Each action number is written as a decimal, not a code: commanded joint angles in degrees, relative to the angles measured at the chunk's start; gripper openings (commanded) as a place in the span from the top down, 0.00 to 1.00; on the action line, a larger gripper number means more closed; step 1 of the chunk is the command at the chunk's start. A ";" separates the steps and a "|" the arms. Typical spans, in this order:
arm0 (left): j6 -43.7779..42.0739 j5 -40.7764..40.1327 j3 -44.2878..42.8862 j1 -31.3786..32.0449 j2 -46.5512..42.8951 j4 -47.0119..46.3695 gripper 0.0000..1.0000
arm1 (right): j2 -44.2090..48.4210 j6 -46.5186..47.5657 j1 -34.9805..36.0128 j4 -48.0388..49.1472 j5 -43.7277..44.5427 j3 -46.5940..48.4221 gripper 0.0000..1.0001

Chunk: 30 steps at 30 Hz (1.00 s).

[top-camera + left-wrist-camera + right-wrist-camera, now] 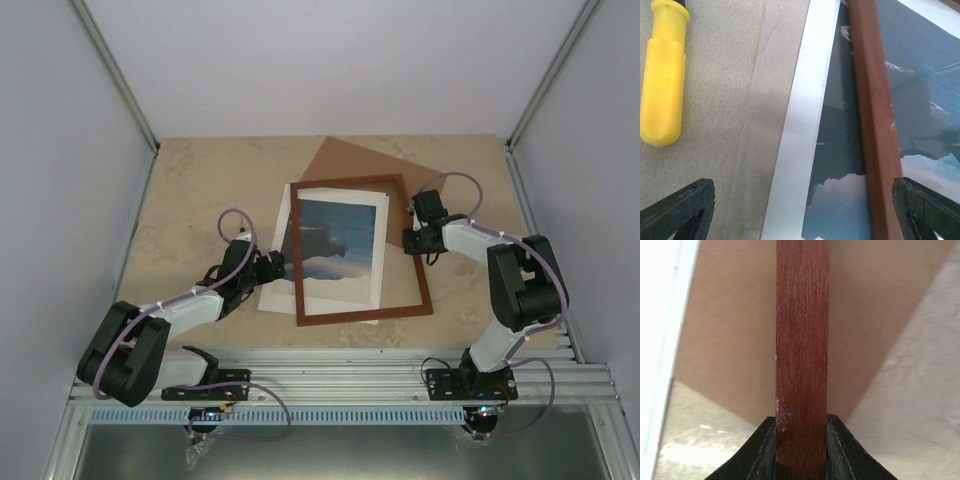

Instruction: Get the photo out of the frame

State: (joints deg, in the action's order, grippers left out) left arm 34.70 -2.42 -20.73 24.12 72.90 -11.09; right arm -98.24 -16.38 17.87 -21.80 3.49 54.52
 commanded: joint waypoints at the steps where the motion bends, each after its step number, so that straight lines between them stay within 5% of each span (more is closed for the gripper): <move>1: -0.07 -0.25 -0.75 0.14 -0.11 0.06 0.01 | 1.72 3.88 -3.92 0.18 1.41 0.74 0.84; 8: -0.52 -1.46 -2.49 0.14 2.13 2.35 0.01 | -0.90 8.00 -8.13 0.24 1.70 4.19 0.80; 14: -0.57 -0.91 -3.23 0.14 3.55 2.62 0.01 | -0.09 7.51 -9.25 1.50 2.78 4.02 0.65; 23: -0.53 4.62 -5.52 0.09 7.86 3.09 0.02 | 8.28 6.44 -7.78 6.48 -3.35 -1.50 0.45; 30: -0.02 9.87 -6.38 0.13 8.77 2.47 0.05 | 16.67 5.73 -4.18 10.43 -7.23 -5.83 0.39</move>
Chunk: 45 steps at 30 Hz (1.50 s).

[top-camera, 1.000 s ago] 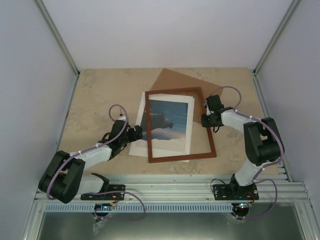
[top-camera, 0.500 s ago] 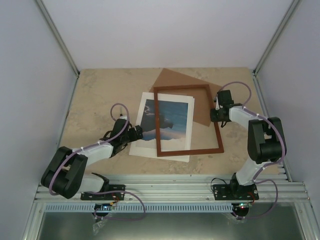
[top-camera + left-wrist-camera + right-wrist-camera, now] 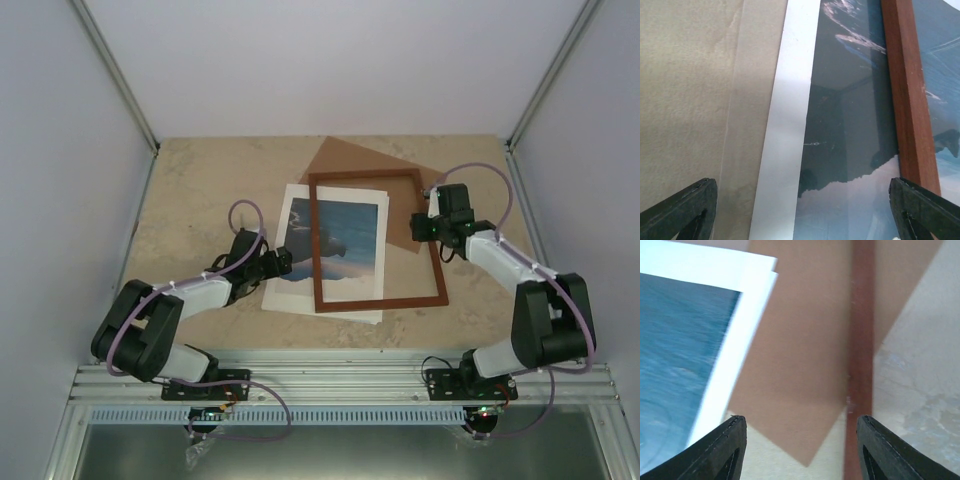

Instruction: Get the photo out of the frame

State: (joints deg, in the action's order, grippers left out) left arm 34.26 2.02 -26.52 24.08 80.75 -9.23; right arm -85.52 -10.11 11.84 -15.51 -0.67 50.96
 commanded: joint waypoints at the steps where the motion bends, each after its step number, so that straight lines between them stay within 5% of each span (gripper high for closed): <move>1: 0.71 6.16 -0.69 0.18 1.06 0.48 0.06 | 4.89 -0.59 2.40 4.67 -3.39 -2.75 0.38; 14: 3.08 9.02 -2.28 3.31 1.25 0.23 0.10 | 11.37 -0.51 7.98 9.99 -4.86 -7.08 0.36; 45: 5.33 7.65 -6.74 11.84 6.86 -1.34 0.09 | 8.53 0.60 12.13 12.08 -5.67 -7.29 0.36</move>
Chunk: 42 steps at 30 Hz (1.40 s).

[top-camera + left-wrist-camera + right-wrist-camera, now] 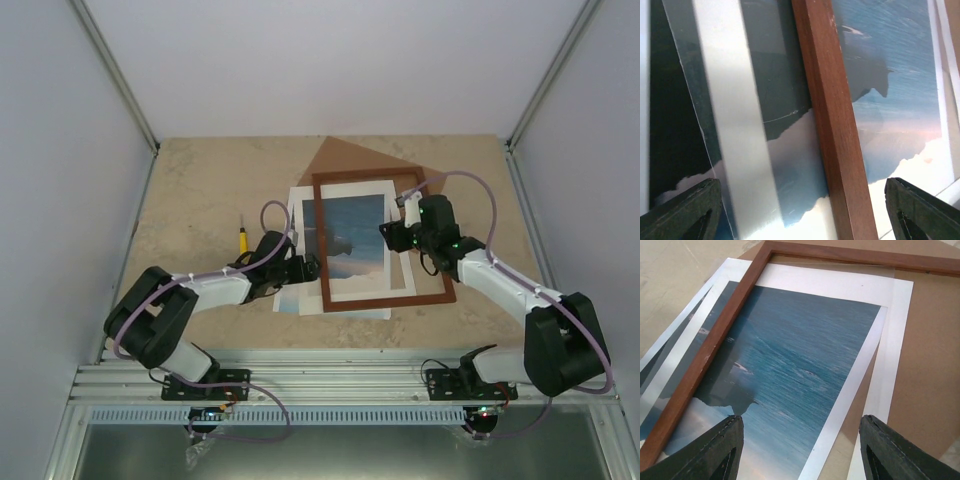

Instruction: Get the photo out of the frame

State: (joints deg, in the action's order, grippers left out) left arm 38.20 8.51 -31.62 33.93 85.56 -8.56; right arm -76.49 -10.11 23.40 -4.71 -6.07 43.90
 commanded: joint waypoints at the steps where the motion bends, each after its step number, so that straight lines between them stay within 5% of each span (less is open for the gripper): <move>1: 1.64 1.42 -1.75 2.35 2.33 -2.54 0.09 | -0.50 0.66 0.61 1.33 -0.31 -0.24 0.36; 9: 3.01 1.97 -1.96 3.95 -0.03 -4.09 0.08 | -1.27 1.50 2.45 0.93 0.19 0.52 0.36; 15: 2.16 -5.48 -0.58 3.22 -6.70 1.61 0.03 | -2.91 2.66 5.85 0.11 1.81 1.85 0.35; 29: 7.36 -5.34 11.34 -10.82 -25.90 7.64 0.01 | -17.19 6.85 27.99 -3.81 12.70 12.31 0.28; 42: 8.56 -3.72 11.26 -11.35 -21.79 8.29 0.01 | -34.37 7.53 39.18 -11.54 21.86 24.26 0.27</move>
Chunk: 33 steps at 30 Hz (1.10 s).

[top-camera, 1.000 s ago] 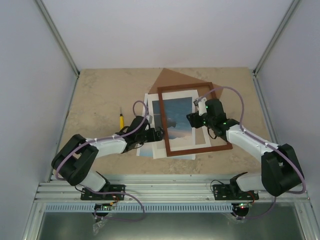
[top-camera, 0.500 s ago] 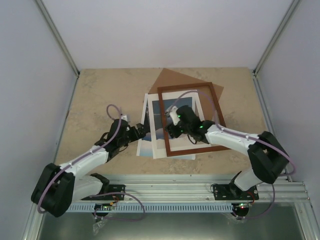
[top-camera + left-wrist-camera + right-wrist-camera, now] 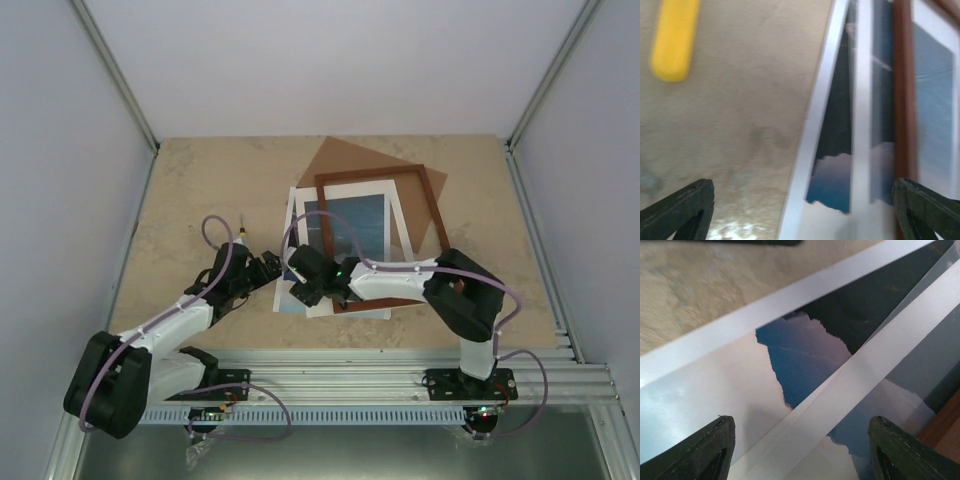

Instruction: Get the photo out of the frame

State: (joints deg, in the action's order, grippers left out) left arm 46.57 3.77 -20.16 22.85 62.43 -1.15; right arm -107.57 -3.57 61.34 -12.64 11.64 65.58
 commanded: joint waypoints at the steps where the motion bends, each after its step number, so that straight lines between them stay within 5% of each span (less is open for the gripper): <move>1: 0.11 1.23 -0.22 -0.26 1.63 0.88 0.01 | -3.96 1.09 1.36 -4.27 5.04 2.96 0.26; 13: -0.61 6.97 0.11 -0.18 4.59 -1.71 0.01 | -4.88 1.14 0.41 -7.55 13.70 0.77 0.25; 33: 0.62 5.91 0.38 4.07 6.90 -0.16 0.01 | 5.91 -0.23 -4.63 -2.51 5.83 -6.97 0.26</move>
State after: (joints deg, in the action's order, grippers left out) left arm 46.59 10.13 -20.12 26.35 68.77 -3.60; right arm -105.34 -4.08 57.01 -16.45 20.73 60.55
